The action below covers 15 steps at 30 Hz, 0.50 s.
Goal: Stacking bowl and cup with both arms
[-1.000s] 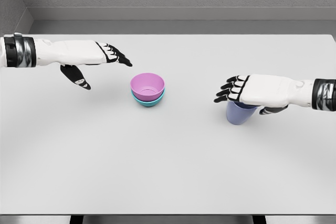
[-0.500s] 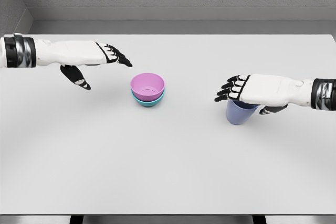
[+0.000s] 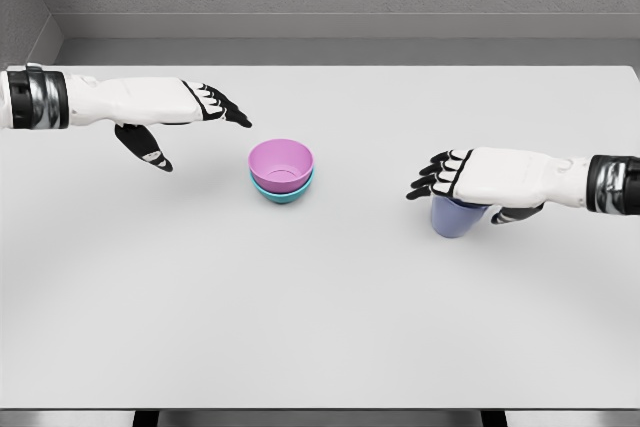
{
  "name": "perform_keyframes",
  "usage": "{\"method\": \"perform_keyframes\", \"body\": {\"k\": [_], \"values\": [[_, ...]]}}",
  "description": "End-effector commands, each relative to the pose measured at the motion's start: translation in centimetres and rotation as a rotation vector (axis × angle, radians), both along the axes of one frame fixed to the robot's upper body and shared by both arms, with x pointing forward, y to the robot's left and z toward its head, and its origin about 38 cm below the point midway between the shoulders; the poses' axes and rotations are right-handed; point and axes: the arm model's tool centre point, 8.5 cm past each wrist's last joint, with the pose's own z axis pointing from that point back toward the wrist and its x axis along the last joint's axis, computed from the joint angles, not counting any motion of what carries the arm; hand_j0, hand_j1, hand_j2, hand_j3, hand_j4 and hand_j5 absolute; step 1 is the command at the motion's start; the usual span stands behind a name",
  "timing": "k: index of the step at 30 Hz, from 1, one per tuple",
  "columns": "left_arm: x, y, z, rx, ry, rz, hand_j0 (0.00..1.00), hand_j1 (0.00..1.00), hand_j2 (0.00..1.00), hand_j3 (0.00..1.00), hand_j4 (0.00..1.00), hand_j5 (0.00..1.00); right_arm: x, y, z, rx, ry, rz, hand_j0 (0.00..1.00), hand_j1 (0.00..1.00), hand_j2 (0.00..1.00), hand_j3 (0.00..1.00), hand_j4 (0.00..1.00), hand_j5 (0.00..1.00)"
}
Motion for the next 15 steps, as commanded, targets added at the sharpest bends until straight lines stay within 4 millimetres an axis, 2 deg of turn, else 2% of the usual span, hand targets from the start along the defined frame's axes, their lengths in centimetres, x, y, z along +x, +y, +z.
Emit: {"method": "perform_keyframes", "body": {"k": [1,6,8,15], "values": [[0.02,0.03,0.07,-0.006,0.002,0.003,1.0,1.0,1.0,1.0,1.0,1.0,0.17,-0.12,-0.17,0.005,0.007,-0.01,1.0,1.0,1.0,1.0,1.0,1.0],[0.02,0.03,0.07,-0.006,0.002,0.003,1.0,1.0,1.0,1.0,1.0,1.0,0.25,-0.26,-0.21,0.004,0.007,-0.015,1.0,1.0,1.0,1.0,1.0,1.0],[-0.07,-0.13,0.14,-0.007,0.0,-0.002,1.0,1.0,1.0,1.0,1.0,1.0,0.27,-0.1,-0.24,0.008,0.007,-0.012,0.95,0.95,0.95,0.95,0.95,0.95],[-0.12,-0.03,0.1,-0.005,0.001,-0.001,1.0,1.0,1.0,1.0,1.0,1.0,0.26,0.03,-0.31,0.01,0.008,-0.01,0.89,0.89,0.89,0.89,0.89,0.89]]}}
